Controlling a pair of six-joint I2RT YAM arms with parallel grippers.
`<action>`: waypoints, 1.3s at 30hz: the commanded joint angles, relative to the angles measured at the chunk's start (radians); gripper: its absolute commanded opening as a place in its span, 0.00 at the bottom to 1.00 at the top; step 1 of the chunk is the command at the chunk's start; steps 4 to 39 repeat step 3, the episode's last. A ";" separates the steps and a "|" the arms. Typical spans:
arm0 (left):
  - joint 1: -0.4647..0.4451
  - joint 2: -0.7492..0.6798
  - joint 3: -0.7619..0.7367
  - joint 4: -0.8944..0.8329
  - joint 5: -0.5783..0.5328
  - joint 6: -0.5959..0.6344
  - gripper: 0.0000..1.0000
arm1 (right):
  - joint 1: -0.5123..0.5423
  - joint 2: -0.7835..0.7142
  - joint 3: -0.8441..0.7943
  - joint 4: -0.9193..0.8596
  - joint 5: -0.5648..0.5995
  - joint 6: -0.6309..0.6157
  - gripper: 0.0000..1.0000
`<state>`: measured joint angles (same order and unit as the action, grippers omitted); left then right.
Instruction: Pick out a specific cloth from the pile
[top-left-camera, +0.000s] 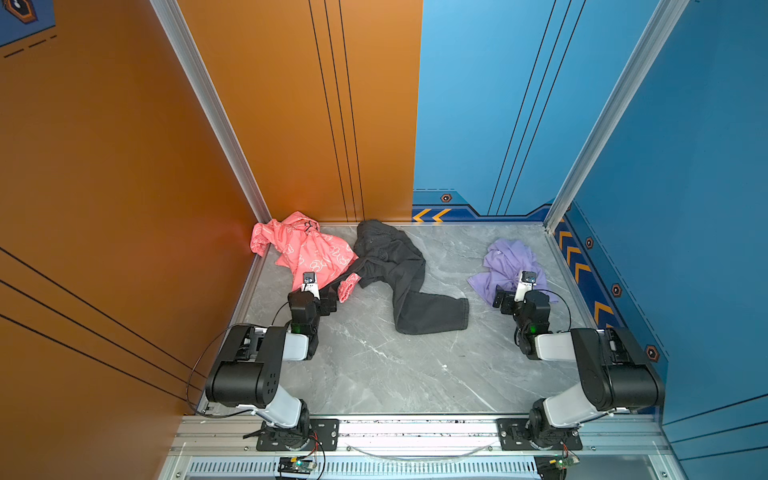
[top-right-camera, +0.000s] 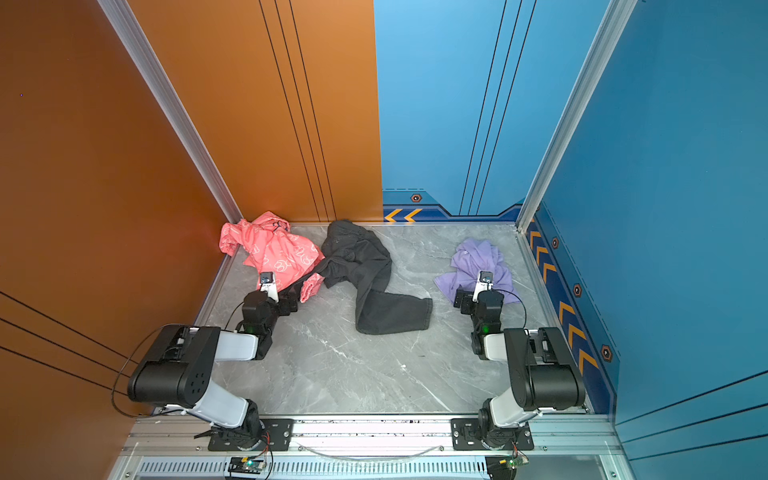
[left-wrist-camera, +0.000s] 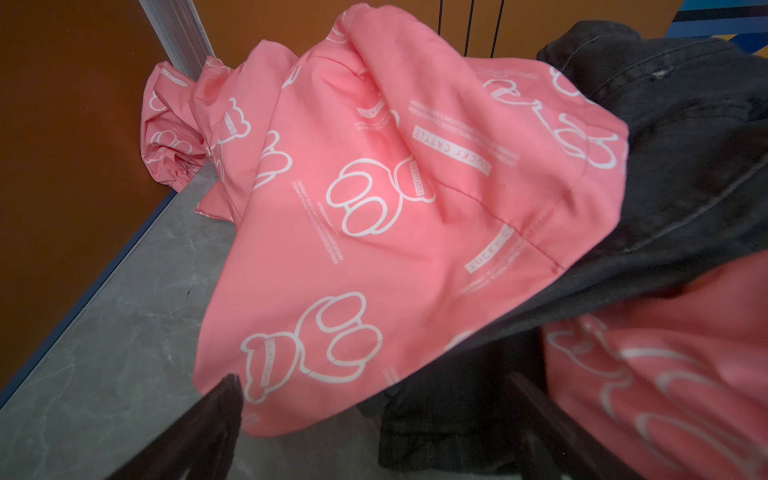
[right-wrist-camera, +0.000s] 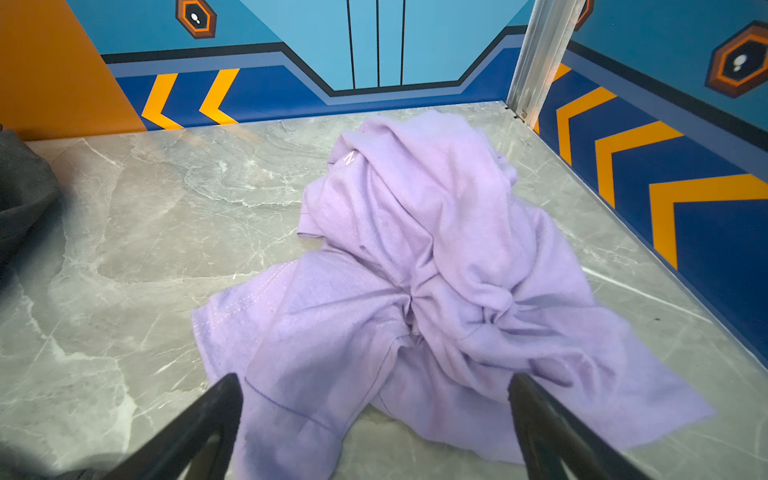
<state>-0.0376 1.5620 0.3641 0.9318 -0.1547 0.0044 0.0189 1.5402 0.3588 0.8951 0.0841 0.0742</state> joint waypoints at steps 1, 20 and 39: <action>0.008 0.005 0.017 -0.007 0.024 0.012 0.98 | 0.005 0.006 0.014 0.014 0.030 -0.011 1.00; 0.007 0.003 0.014 -0.005 0.021 0.012 0.98 | 0.004 0.006 0.014 0.015 0.030 -0.011 1.00; 0.007 0.003 0.014 -0.005 0.021 0.012 0.98 | 0.004 0.006 0.014 0.015 0.030 -0.011 1.00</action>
